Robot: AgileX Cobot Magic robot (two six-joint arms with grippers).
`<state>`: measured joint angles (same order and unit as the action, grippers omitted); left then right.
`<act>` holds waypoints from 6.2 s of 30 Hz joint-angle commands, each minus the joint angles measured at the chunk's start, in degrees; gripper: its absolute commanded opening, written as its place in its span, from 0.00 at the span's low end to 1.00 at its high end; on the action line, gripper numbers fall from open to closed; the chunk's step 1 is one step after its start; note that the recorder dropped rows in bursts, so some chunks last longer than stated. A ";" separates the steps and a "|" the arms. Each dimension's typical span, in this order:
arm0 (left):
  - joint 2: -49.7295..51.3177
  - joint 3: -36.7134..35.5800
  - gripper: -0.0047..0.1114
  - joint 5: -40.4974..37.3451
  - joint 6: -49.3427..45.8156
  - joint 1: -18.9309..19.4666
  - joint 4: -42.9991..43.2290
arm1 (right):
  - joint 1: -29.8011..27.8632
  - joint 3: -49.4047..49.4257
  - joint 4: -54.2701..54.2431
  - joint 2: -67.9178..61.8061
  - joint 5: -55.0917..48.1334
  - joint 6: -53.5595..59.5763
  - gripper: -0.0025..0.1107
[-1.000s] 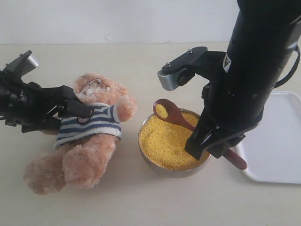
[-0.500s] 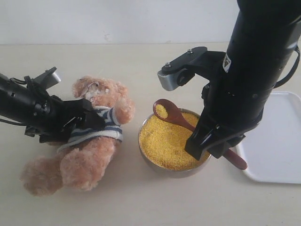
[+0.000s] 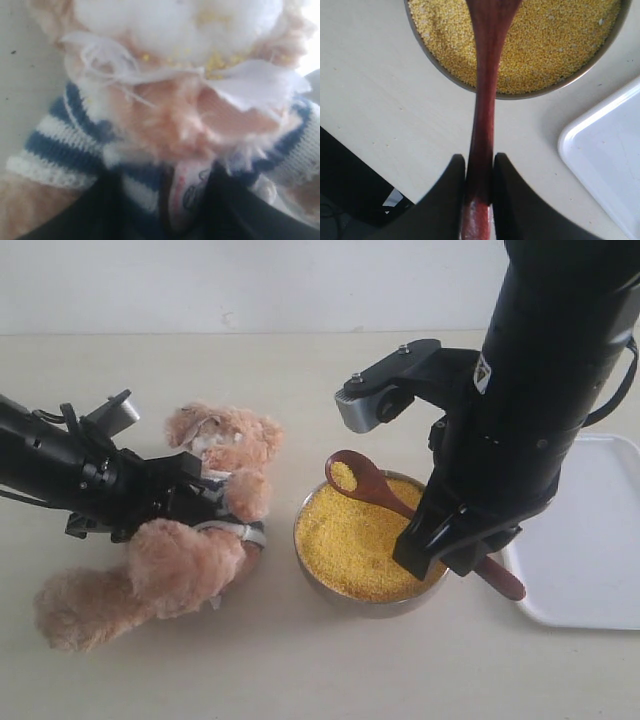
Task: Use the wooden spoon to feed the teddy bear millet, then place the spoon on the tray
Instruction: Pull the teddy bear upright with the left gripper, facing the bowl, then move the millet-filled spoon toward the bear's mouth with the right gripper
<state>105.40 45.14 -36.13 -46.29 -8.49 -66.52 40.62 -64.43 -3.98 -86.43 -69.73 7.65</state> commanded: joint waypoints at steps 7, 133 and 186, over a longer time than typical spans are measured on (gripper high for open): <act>-0.21 0.88 0.07 -9.32 8.58 -0.85 17.61 | -0.18 -0.27 0.00 0.68 -0.23 0.58 0.02; -19.07 6.40 0.07 -25.41 33.38 -12.12 43.76 | -0.18 -2.59 -4.56 0.68 -0.14 3.38 0.02; -24.30 8.21 0.07 -27.73 33.99 -12.24 42.34 | 17.84 -19.54 19.14 -10.27 -0.23 -6.42 0.02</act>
<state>81.24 52.99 -64.37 -12.75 -20.54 -23.41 57.84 -83.77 13.25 -96.82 -69.83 2.10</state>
